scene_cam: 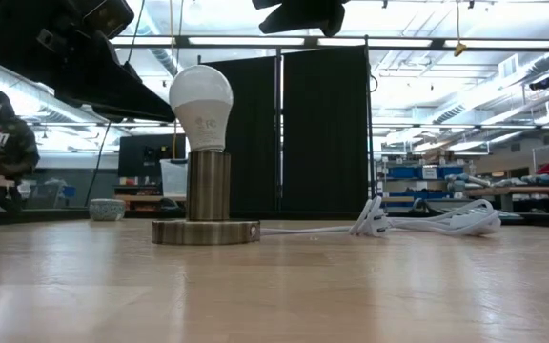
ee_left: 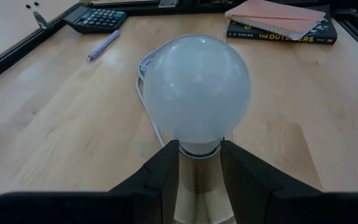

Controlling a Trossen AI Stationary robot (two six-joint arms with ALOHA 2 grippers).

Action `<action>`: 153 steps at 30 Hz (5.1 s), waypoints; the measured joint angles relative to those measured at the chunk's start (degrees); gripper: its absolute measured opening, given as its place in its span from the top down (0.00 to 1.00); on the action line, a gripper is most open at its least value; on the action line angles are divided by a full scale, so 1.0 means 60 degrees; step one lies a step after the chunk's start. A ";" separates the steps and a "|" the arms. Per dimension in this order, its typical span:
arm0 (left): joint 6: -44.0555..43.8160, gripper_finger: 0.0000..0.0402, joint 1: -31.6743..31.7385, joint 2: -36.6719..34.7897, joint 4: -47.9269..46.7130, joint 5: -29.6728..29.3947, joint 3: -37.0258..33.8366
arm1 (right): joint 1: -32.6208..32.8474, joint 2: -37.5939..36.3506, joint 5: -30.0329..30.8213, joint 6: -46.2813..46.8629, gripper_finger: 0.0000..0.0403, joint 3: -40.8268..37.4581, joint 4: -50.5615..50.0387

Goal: Screw lightbulb
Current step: Insert the lightbulb into the bronze lamp socket

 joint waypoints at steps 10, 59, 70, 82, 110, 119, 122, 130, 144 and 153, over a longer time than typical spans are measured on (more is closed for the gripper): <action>0.0226 0.70 0.0081 0.0000 0.0240 0.0000 0.0004 | 0.0000 0.0000 -0.0002 0.0000 0.39 0.0000 0.0017; -0.1322 0.48 -0.0926 0.1440 0.4618 -0.1318 -0.2399 | 0.0460 -0.0022 0.0541 0.0182 0.39 -0.0342 -0.0243; -0.0677 0.48 -0.0827 0.3364 0.7177 -0.1401 -0.2382 | 0.0339 -0.0022 0.0534 0.0182 0.39 -0.0342 0.0018; -0.0204 0.48 -0.0730 0.5927 0.8763 -0.2390 -0.1354 | 0.0339 -0.0022 0.0490 0.0182 0.39 -0.0342 -0.0004; -0.0063 0.34 -0.0153 0.6087 0.7569 -0.2023 -0.0221 | -0.0206 -0.0018 -0.0775 -0.0673 0.37 0.0794 -0.1846; -0.0021 0.36 0.0330 0.6087 0.7360 -0.1525 -0.0208 | -0.0208 0.0585 -0.1117 -0.0752 0.36 0.0828 -0.1955; -0.0017 0.38 0.0471 0.6087 0.7341 -0.1321 -0.0211 | -0.0211 0.1122 -0.1178 -0.0905 0.36 0.1140 -0.2165; -0.0007 0.41 0.0623 0.6087 0.7415 -0.1253 -0.0208 | -0.0502 0.1750 -0.1266 -0.1046 0.35 0.2359 -0.2630; 0.0211 0.46 0.0617 0.6087 0.7377 -0.1253 -0.0208 | -0.0758 0.2819 -0.1955 -0.0936 0.20 0.2035 -0.1912; 0.0208 0.46 0.0590 0.6087 0.7289 -0.1114 -0.0208 | -0.1052 0.2513 -0.2071 0.0084 0.21 -0.0245 0.1570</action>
